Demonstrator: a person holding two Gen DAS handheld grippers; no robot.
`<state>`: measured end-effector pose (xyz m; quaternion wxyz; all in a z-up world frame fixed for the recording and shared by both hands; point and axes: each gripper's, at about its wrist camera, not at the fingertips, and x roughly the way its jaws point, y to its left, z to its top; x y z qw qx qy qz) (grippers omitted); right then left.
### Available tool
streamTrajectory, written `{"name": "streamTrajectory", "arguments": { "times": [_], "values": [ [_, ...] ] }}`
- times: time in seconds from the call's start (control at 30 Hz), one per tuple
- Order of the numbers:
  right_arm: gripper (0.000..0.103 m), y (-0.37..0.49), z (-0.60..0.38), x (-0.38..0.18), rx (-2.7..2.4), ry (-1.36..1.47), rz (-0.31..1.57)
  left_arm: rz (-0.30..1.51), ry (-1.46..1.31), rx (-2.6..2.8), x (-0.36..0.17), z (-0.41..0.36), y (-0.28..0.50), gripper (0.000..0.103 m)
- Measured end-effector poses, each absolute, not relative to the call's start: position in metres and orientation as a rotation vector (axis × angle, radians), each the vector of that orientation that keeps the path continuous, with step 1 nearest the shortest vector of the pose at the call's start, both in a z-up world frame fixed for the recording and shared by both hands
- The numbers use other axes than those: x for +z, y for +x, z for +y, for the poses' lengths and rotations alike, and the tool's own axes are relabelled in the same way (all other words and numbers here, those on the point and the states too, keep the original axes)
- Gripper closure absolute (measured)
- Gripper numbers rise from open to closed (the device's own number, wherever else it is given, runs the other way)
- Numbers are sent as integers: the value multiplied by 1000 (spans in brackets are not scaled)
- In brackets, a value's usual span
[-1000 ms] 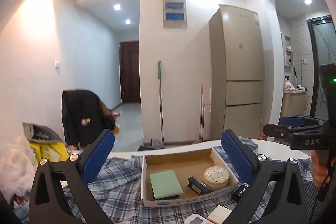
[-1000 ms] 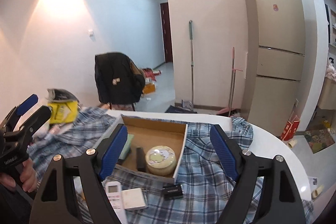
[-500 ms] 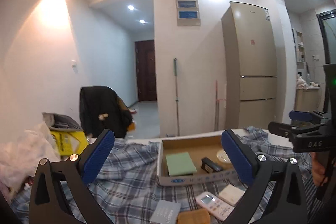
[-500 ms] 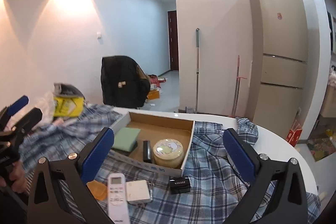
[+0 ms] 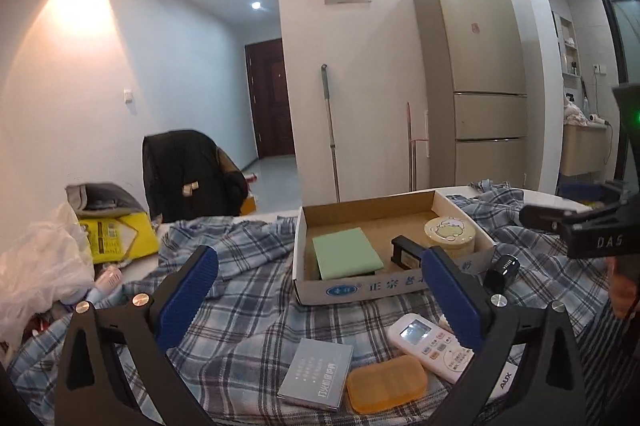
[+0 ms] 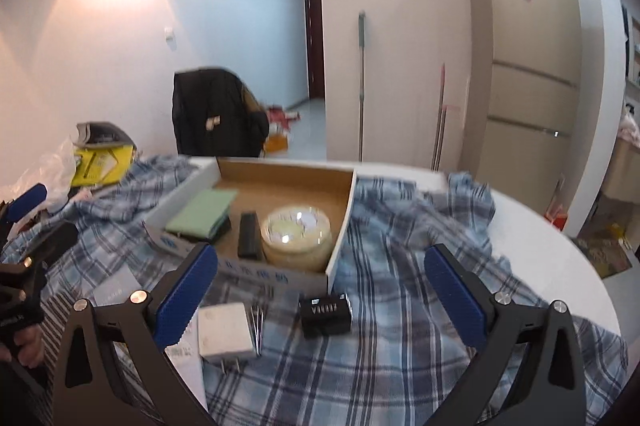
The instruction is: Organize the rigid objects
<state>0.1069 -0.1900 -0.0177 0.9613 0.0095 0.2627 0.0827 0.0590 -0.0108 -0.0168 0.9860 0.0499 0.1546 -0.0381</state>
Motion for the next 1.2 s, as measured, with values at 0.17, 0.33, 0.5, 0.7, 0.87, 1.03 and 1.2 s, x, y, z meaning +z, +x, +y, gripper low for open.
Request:
{"name": "streamTrajectory", "arguments": {
  "times": [0.17,0.33,0.5,0.7,0.87,1.03,1.2],
  "values": [
    [0,118,-191,-32,165,-4,603,349,54,-69,-19,0,65,0],
    [5,131,-190,-45,159,-76,675,380,56,-43,-21,-1,69,0],
    [30,146,-188,-63,185,-73,784,419,22,-43,-24,6,76,0],
    [55,156,-182,-78,227,-82,867,438,18,-42,-26,7,79,0],
    [62,162,-175,-88,248,-104,921,448,11,-36,-27,8,81,0],
    [62,158,-177,-85,218,-115,898,470,-47,12,-26,22,85,0],
    [62,136,-168,-63,240,-161,751,477,-181,20,-9,61,89,0]
  ]
}}
